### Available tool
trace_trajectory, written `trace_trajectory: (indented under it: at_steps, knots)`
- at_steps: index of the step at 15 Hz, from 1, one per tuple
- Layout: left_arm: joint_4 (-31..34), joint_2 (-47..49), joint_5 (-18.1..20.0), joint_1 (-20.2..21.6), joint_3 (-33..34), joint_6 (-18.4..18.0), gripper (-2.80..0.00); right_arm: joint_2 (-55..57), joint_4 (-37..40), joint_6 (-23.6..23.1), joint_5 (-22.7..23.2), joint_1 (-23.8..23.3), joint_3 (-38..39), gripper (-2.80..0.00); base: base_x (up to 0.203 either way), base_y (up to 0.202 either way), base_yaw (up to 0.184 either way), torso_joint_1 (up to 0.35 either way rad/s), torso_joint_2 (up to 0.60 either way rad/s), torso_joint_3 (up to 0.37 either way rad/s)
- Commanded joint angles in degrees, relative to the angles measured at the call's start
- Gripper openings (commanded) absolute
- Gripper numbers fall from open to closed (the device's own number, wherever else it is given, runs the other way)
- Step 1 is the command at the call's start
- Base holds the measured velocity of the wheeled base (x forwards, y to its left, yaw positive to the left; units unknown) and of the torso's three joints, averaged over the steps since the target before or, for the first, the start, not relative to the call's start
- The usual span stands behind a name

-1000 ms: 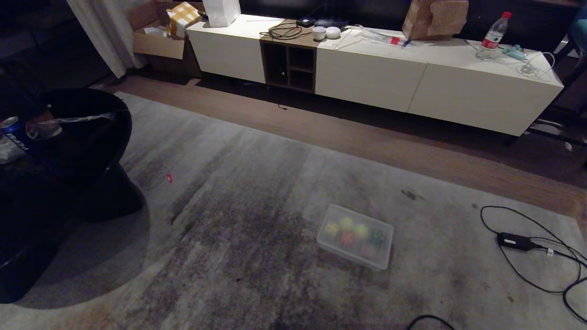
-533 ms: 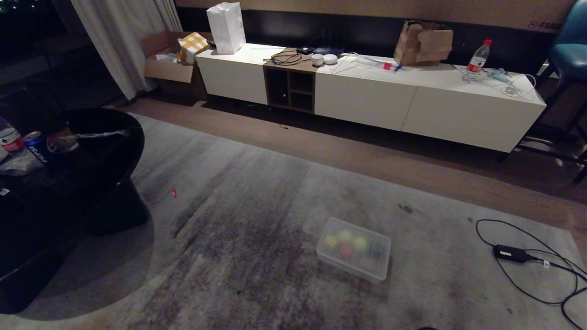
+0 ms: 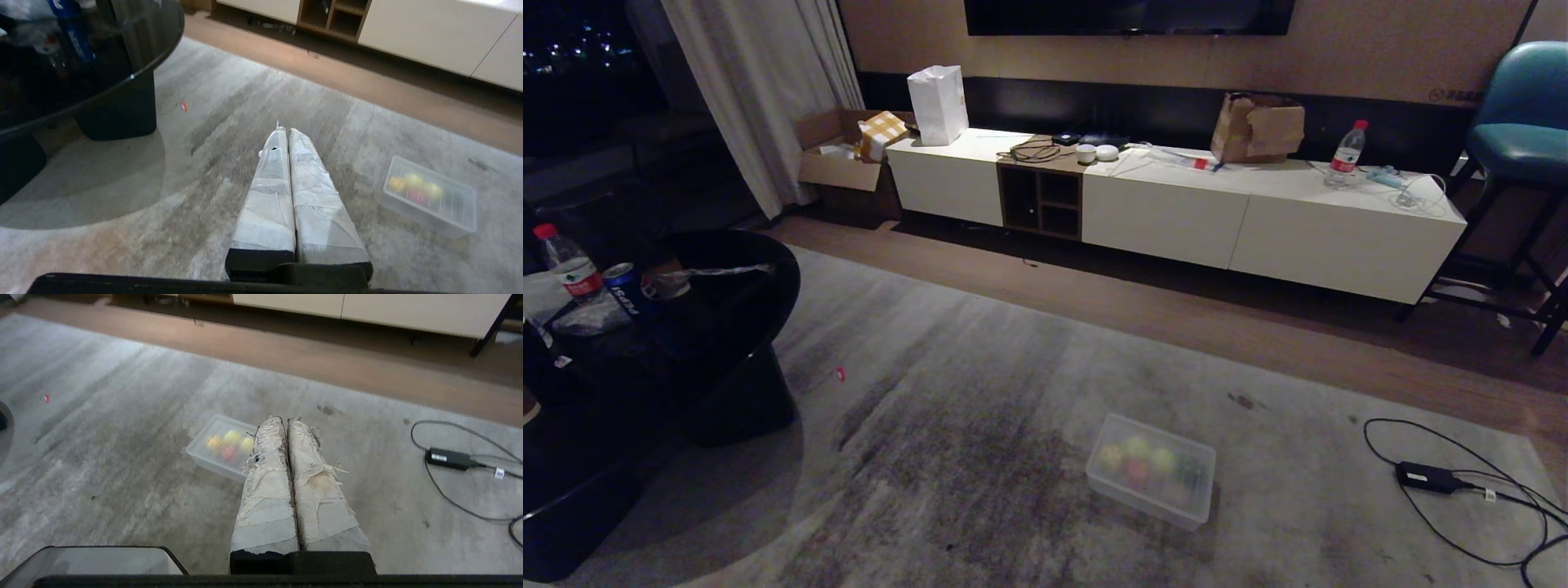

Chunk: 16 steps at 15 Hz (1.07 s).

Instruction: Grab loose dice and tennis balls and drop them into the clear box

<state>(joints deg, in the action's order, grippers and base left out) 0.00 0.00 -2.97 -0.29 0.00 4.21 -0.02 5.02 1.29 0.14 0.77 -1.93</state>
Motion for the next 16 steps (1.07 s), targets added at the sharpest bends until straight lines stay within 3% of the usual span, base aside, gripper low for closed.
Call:
trace_trajectory:
  at_steps: [1, 9, 16]
  knots:
    - [-0.09, 0.09, -0.37, 0.03, 0.09, 0.10, -2.80, 0.11, -0.01, 0.03, 0.03, 0.02, -0.07, -2.80, 0.000, 0.000, 0.000, 0.002, 0.00, 0.193]
    - [0.00, 0.09, -0.01, 0.03, 0.09, -1.31, -2.80, 0.11, 0.08, 0.03, 0.03, 0.02, -0.10, -2.80, 0.000, 0.000, 0.000, 0.002, 0.00, 0.050]
    - [0.00, 0.09, -0.01, 0.03, 0.09, -1.31, -2.80, 0.11, 0.08, 0.11, -0.06, 0.02, -0.10, -2.80, 0.002, -0.007, 0.148, 0.002, 0.00, 0.005]
